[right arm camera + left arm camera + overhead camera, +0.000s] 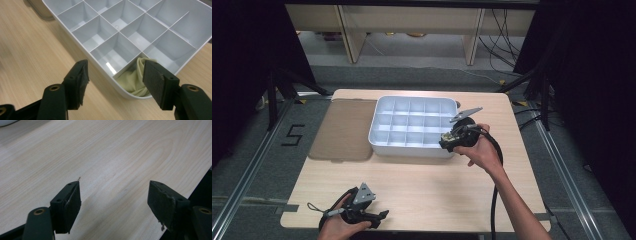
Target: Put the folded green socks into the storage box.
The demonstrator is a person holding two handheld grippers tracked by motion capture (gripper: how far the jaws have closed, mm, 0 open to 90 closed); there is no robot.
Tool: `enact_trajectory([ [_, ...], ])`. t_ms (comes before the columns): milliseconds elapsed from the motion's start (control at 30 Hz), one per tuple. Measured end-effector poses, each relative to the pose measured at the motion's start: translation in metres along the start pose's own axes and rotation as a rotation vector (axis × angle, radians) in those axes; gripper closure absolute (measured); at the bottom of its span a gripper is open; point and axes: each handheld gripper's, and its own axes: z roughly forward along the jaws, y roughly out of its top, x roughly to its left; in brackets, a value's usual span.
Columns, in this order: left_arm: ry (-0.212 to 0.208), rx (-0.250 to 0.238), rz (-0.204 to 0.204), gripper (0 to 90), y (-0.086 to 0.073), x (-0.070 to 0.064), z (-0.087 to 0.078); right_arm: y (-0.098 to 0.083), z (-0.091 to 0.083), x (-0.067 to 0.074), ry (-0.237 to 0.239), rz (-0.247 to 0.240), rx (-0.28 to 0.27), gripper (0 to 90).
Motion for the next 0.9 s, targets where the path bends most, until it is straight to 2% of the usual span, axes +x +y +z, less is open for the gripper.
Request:
enact_trajectory([
  [100, 0.007, -0.002, 0.004, 25.8, 0.000, 0.001, 0.001, -0.004, -0.001, 0.000, -0.001, 0.008, -0.019, 37.9],
  [133, 0.007, 0.001, -0.031, 25.7, -0.001, 0.000, 0.002, -0.005, -0.001, -0.001, 0.000, -0.003, -0.030, 37.8],
  [167, 0.014, 0.000, 0.005, 25.7, -0.001, 0.002, 0.001, -0.007, -0.001, -0.001, 0.003, -0.004, -0.038, 37.7],
  [200, 0.016, -0.002, 0.013, 25.7, 0.000, 0.003, 0.001, -0.008, -0.003, -0.002, 0.006, -0.008, -0.023, 37.8],
  [267, 0.014, -0.008, -0.002, 25.5, 0.000, 0.003, 0.000, -0.011, -0.002, 0.000, 0.016, 0.009, -0.047, 37.5],
  [300, 0.016, -0.009, 0.001, 25.2, 0.000, 0.003, 0.000, -0.012, -0.004, -0.001, 0.013, -0.001, -0.023, 37.4],
  [333, 0.016, -0.010, 0.007, 24.9, 0.000, 0.003, 0.000, -0.013, -0.003, -0.001, 0.025, -0.010, -0.029, 37.3],
  [367, 0.015, -0.014, 0.007, 24.7, 0.000, 0.003, 0.000, -0.015, -0.002, -0.001, 0.015, -0.015, -0.054, 37.3],
  [400, 0.002, -0.004, -0.004, 24.4, 0.000, 0.002, -0.001, -0.016, -0.003, -0.001, 0.028, -0.014, -0.036, 37.2],
  [433, 0.002, -0.010, -0.014, 23.9, 0.000, 0.002, 0.000, -0.017, -0.002, 0.000, 0.031, 0.002, -0.047, 37.1],
  [533, 0.006, -0.013, -0.016, 23.4, 0.000, 0.002, -0.001, -0.020, -0.004, 0.001, 0.030, -0.010, -0.046, 36.8],
  [567, 0.006, -0.018, -0.020, 23.3, 0.000, 0.002, -0.001, -0.022, -0.001, 0.001, 0.032, -0.024, -0.074, 36.7],
  [600, 0.003, -0.013, -0.034, 23.3, 0.000, 0.001, -0.001, -0.022, -0.004, 0.002, 0.034, -0.010, -0.051, 36.5],
  [633, 0.002, -0.016, -0.041, 23.2, 0.000, 0.001, -0.001, -0.023, -0.003, 0.002, 0.044, -0.018, -0.065, 36.3],
  [667, 0.002, -0.014, -0.035, 23.2, 0.000, 0.001, -0.001, -0.023, -0.004, 0.003, 0.036, -0.005, -0.063, 36.0],
  [700, 0.004, -0.017, -0.019, 23.2, 0.000, 0.002, -0.001, -0.024, -0.003, 0.004, 0.047, -0.011, -0.080, 35.8],
  [733, 0.007, -0.019, -0.013, 23.2, 0.000, 0.002, -0.001, -0.025, -0.005, 0.004, 0.048, -0.020, -0.067, 35.6],
  [767, 0.006, -0.018, -0.011, 23.2, 0.000, 0.002, -0.001, -0.026, -0.006, 0.007, 0.050, 0.027, -0.063, 35.2],
  [800, 0.013, -0.019, -0.008, 23.2, 0.000, 0.002, 0.000, -0.028, -0.005, 0.008, 0.051, 0.028, -0.086, 34.5],
  [833, 0.017, -0.020, -0.003, 23.2, 0.000, 0.003, 0.000, -0.029, -0.006, 0.006, 0.042, -0.004, -0.074, 34.2],
  [867, 0.017, -0.020, 0.002, 23.2, 0.000, 0.003, 0.000, -0.030, -0.006, 0.008, 0.053, 0.016, -0.088, 34.2],
  [900, 0.017, -0.018, 0.001, 23.2, 0.000, 0.003, 0.000, -0.032, -0.006, 0.008, 0.056, -0.001, -0.085, 34.1],
])
